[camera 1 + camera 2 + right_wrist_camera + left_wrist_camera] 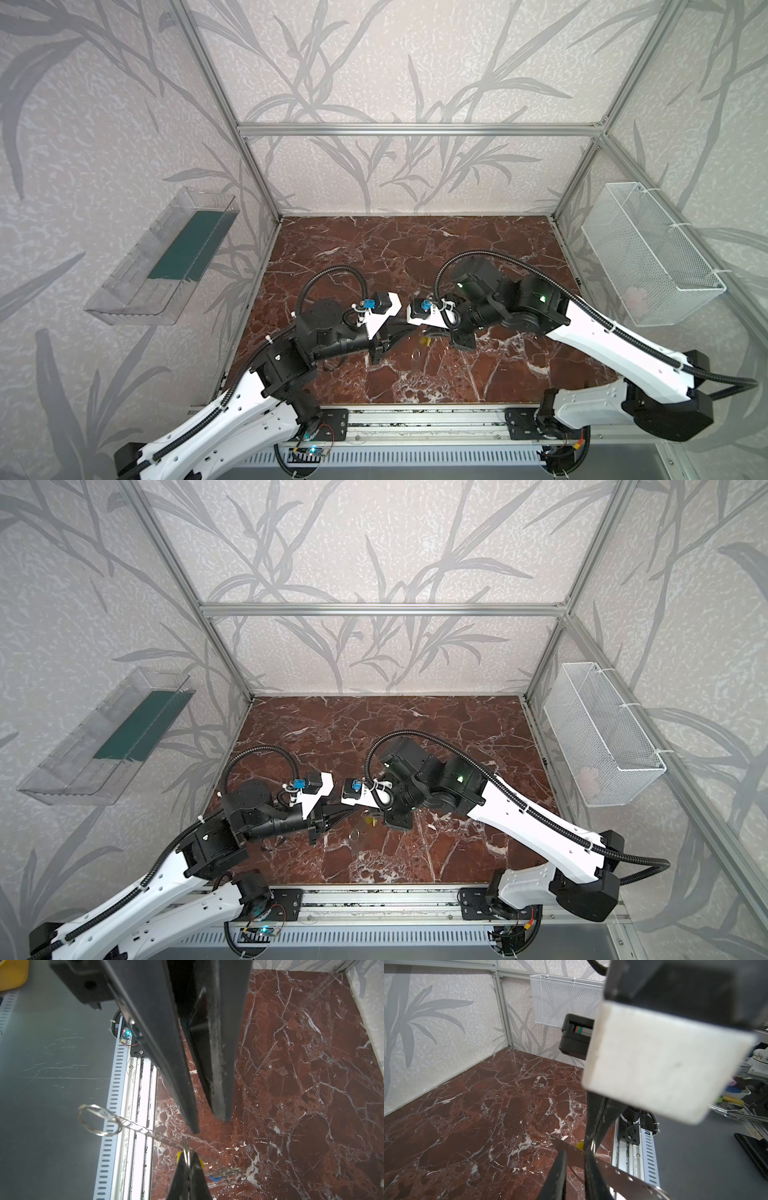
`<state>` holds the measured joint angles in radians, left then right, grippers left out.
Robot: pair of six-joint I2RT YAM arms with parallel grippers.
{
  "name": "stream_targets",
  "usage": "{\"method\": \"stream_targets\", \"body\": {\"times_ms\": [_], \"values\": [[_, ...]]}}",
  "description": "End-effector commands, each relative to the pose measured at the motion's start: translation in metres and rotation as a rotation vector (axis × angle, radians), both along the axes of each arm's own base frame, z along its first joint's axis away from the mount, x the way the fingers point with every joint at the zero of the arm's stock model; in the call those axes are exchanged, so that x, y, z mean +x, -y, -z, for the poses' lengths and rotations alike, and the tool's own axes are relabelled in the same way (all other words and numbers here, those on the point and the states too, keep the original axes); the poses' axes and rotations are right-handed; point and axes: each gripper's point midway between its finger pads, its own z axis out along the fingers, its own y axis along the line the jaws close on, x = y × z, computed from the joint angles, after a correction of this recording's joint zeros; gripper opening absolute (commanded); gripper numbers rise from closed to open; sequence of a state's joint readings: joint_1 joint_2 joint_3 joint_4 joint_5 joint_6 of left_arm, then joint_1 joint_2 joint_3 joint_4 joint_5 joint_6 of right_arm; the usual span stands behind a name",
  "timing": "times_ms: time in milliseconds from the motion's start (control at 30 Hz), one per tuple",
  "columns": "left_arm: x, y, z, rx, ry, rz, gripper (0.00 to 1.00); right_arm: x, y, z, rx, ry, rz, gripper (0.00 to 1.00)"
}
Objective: Put the keys on the keyring
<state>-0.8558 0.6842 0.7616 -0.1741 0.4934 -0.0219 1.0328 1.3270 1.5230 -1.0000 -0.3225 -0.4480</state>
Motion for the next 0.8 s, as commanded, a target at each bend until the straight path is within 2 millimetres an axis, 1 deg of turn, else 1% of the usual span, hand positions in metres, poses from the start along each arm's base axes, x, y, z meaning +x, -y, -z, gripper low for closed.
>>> {"method": "stream_targets", "body": {"times_ms": [0,167,333,533,767], "values": [[-0.011,0.005,-0.011,-0.053,0.019,0.071,0.19,-0.004,0.003,-0.008,0.021,0.012,-0.022,0.0],[-0.012,0.012,-0.008,-0.05,-0.005,0.104,0.19,-0.004,0.001,-0.01,0.031,0.012,-0.028,0.0],[-0.007,0.019,0.0,-0.032,-0.026,0.107,0.18,-0.006,0.001,-0.013,0.046,0.011,-0.034,0.0],[-0.007,0.025,0.004,-0.038,-0.038,0.13,0.18,-0.007,0.0,-0.015,0.056,0.009,-0.037,0.0],[-0.005,0.027,0.01,-0.02,-0.053,0.129,0.14,-0.008,-0.001,-0.018,0.076,0.015,-0.042,0.0]]}}
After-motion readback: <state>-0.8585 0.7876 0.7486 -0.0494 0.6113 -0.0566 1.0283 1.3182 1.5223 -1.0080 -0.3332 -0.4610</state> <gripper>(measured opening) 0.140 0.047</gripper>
